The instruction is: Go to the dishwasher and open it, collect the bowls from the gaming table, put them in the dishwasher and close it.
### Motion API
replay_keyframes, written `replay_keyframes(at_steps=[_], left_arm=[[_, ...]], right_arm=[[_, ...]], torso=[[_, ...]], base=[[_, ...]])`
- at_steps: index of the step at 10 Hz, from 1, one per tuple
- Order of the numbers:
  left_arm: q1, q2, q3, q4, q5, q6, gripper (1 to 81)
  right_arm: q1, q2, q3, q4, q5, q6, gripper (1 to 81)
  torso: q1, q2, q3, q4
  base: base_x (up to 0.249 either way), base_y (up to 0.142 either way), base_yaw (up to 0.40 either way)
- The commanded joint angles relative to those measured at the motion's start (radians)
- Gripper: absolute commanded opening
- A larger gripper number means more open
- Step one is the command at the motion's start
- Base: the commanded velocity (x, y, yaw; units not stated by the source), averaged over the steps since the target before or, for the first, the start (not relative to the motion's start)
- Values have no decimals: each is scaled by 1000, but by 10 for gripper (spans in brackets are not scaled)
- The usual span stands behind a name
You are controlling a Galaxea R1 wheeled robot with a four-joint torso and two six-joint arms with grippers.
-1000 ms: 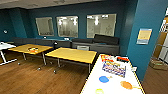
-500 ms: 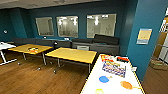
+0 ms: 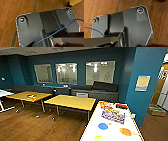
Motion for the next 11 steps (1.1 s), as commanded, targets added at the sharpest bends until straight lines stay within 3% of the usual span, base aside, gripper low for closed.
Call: replay_keyframes(at_steps=[1, 11], left_arm=[[-58, 1, -1, 7, 48, 10, 811], [-58, -1, -1, 5, 48, 6, 811]], right_arm=[[52, -2, -2, -1, -50, -1, 811], [62, -3, -2, 2, -35, -1, 811]], torso=[[0, 0, 0, 0], [0, 0, 0, 0]], base=[[0, 0, -230], [0, 0, -237]])
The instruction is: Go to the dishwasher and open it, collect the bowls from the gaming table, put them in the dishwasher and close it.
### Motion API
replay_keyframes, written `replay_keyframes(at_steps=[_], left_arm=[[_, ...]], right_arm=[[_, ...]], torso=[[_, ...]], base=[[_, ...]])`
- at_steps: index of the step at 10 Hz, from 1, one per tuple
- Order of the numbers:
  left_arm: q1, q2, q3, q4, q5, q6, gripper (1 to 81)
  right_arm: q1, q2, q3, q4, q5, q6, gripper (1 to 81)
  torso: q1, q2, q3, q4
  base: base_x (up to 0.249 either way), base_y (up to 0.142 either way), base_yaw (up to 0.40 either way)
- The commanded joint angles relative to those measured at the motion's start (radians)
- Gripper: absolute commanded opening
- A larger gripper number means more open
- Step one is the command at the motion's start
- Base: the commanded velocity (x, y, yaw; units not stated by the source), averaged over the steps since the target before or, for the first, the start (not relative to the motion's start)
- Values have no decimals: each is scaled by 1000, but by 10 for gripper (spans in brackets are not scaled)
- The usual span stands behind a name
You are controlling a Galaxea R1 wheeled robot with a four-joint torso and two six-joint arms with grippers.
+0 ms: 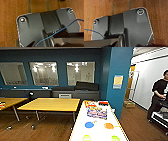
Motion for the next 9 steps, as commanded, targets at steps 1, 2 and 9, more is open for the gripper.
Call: replay_keyframes(at_steps=[1, 2, 9], left_arm=[[-54, 2, -1, 4, 50, 7, 811], [-54, 1, -1, 5, 50, 5, 811], [-54, 5, -1, 8, 49, 10, 811]], right_arm=[[56, -3, -2, 2, -47, -4, 811], [58, -3, -2, 1, -47, -4, 811], [55, -8, -2, 4, -47, -1, 811]], torso=[[0, 0, 0, 0], [0, 0, 0, 0], [0, 0, 0, 0]], base=[[0, 0, -169], [0, 0, -126], [0, -10, 0]])
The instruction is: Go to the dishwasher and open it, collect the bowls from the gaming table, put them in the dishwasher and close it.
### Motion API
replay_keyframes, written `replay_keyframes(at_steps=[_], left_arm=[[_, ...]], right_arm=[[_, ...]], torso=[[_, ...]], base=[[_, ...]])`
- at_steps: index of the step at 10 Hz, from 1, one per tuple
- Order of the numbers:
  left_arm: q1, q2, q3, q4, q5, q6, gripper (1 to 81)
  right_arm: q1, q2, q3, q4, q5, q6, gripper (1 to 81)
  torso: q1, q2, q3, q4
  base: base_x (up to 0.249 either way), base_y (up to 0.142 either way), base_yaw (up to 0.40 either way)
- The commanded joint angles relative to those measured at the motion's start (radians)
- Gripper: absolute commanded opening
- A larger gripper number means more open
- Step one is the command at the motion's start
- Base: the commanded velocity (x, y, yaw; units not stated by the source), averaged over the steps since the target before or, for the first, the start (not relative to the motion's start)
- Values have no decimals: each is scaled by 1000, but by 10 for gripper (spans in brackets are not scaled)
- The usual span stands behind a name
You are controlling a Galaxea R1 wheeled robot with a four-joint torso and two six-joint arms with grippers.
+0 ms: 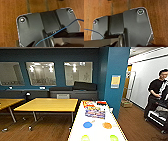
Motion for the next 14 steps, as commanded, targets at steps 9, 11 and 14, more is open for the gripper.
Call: replay_keyframes(at_steps=[9, 11, 14], left_arm=[[-55, 2, -1, -4, 49, 8, 811], [-57, 0, -1, 1, 49, 5, 811], [-61, -10, 1, -1, 47, 0, 811]], right_arm=[[60, -66, 73, 19, -25, 7, 811], [60, -204, 286, 19, -22, 8, 811], [73, -510, 727, 74, 32, 34, 811]], torso=[[-1, 0, 0, 0], [-2, 0, 0, 0], [-2, 0, 0, 0]], base=[[47, 0, 0], [0, 0, 0], [0, 0, 0]])
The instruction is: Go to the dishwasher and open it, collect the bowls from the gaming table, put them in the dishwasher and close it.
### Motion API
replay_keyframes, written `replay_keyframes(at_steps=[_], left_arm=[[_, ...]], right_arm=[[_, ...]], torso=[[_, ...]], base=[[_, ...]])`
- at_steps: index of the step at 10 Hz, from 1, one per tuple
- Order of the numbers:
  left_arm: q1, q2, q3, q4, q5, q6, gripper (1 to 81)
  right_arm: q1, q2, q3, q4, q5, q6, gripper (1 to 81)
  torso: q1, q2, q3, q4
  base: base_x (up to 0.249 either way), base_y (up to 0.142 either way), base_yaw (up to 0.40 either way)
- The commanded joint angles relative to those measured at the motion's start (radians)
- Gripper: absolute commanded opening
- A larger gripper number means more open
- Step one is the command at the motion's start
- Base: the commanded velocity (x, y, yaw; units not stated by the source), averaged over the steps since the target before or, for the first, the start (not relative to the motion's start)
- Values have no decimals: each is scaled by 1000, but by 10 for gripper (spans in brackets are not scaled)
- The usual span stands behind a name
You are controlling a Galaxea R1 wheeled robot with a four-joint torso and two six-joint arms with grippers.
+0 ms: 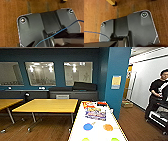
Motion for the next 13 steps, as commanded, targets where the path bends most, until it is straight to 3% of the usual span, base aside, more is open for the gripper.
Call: replay_keyframes(at_steps=[1, 5, 10, 13], left_arm=[[-58, -14, 17, 6, 48, 4, 811], [-60, -161, 300, 9, 47, 12, 811], [-60, -167, 315, 6, 47, 10, 811], [-60, -167, 314, 6, 47, 10, 811]], right_arm=[[66, -384, 490, 63, 4, 30, 811], [71, -690, 813, 124, 132, 47, 811], [95, -1107, 1160, 140, 317, 79, 811], [202, -1257, 1271, 140, 310, 138, 811]], torso=[[0, 0, 0, 0], [0, 0, 0, 0], [0, 0, 0, 0], [0, 0, -102, 0]], base=[[0, 0, 0], [0, 0, 0], [0, 0, 0], [0, 0, 0]])
